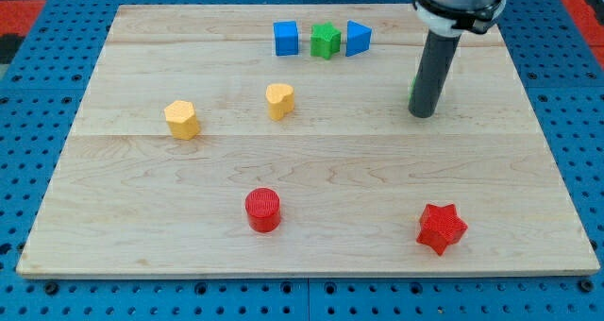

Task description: Push the green circle to the right of blue triangle

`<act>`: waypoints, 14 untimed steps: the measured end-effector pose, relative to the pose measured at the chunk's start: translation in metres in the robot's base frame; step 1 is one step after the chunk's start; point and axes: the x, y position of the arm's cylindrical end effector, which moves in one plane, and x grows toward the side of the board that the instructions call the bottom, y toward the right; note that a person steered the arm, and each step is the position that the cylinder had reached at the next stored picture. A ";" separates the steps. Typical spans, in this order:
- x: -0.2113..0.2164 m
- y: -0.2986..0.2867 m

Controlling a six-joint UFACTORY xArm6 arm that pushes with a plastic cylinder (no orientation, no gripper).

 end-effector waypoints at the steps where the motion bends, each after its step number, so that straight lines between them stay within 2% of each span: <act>1: -0.018 0.015; 5: -0.089 0.033; 6: -0.089 0.047; 7: -0.096 0.091; 8: -0.105 0.098; 9: -0.110 0.095; 13: -0.120 0.019; 14: -0.122 0.018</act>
